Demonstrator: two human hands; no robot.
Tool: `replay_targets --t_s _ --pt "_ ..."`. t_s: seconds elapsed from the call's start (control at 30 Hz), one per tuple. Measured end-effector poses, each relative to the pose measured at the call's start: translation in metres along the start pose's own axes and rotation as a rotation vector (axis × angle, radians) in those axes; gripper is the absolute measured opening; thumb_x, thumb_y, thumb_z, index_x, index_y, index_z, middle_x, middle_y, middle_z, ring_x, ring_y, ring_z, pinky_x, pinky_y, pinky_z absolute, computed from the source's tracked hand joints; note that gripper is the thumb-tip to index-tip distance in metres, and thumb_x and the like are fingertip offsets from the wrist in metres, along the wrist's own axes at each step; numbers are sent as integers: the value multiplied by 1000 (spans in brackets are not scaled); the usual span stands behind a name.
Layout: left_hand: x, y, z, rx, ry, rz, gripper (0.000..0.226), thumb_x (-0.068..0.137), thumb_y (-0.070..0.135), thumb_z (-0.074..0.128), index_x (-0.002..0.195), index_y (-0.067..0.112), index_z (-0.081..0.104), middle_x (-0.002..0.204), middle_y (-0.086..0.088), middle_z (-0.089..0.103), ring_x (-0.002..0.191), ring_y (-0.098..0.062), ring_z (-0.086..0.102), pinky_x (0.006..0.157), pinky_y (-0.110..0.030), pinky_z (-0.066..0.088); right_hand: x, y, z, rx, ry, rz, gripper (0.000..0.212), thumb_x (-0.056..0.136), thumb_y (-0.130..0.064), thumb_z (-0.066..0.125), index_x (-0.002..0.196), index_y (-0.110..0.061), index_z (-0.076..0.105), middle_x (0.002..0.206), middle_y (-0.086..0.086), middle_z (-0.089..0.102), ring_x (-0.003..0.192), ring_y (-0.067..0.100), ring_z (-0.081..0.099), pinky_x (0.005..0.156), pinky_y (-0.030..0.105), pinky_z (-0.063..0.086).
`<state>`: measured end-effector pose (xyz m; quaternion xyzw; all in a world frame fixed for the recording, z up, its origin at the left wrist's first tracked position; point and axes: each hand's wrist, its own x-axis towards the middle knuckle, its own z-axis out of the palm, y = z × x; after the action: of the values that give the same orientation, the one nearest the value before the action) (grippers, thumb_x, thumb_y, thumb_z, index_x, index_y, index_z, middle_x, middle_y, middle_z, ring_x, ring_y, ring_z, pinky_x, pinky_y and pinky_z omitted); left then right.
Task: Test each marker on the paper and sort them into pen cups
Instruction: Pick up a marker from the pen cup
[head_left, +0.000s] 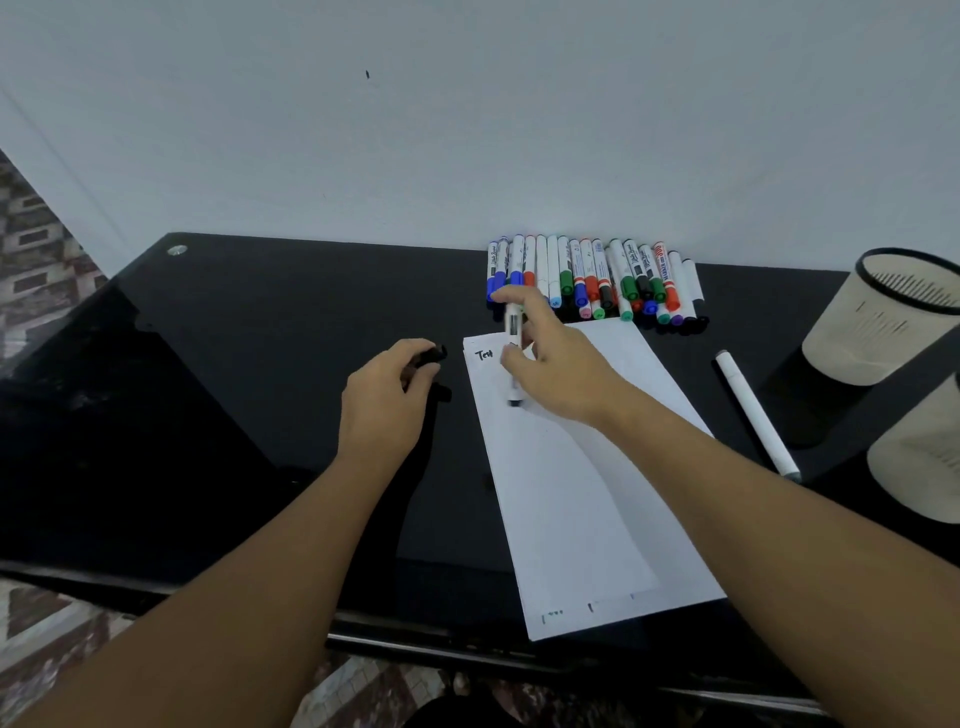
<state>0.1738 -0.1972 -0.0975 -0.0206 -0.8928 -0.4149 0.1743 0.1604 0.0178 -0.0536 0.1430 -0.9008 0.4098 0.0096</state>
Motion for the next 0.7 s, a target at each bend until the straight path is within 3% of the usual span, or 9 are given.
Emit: replay_targets --t_s 0.1,0.17,0.23,0.33,0.57,0.7 --pt "-2 4 -1 -42 3 -11 18 97 25 66 112 34 70 99 19 70 92 3 66 84 -21 55 -2 -10 -11 83 -54 11 53 110 -24 42 151 -51 23 93 14 63 68 21 63 68 36 53" --pt "-3 6 -2 -46 -1 -4 18 97 25 67 112 33 70 98 19 70 92 3 65 84 -20 54 -1 -12 -14 62 -105 20 60 108 -27 49 156 -43 16 100 5 66 71 18 68 75 31 56" --pt "-4 7 -2 -50 -10 7 18 97 23 67 113 31 70 99 18 70 92 3 65 84 -21 55 0 -9 -15 -141 -109 3 53 105 -34 57 151 -27 33 109 -3 67 81 14 65 83 33 54" --pt "-3 6 -2 -35 -14 37 18 97 21 67 113 28 70 100 17 70 92 0 65 84 -24 56 3 -1 -17 -404 -88 -22 24 105 -39 55 125 -27 61 114 -7 68 99 14 61 90 43 54" --pt "-2 3 0 36 -25 111 20 97 21 67 116 26 70 101 13 69 91 -4 64 85 -28 56 -1 9 -12 -433 -75 -58 22 108 -34 49 128 -30 57 122 -4 64 102 16 59 87 39 52" --pt "-2 1 3 62 -50 175 22 96 22 68 118 26 71 105 13 69 91 -5 64 85 -32 56 0 9 -8 -445 -90 -86 20 107 -34 50 125 -33 57 117 -4 63 94 15 55 89 44 49"
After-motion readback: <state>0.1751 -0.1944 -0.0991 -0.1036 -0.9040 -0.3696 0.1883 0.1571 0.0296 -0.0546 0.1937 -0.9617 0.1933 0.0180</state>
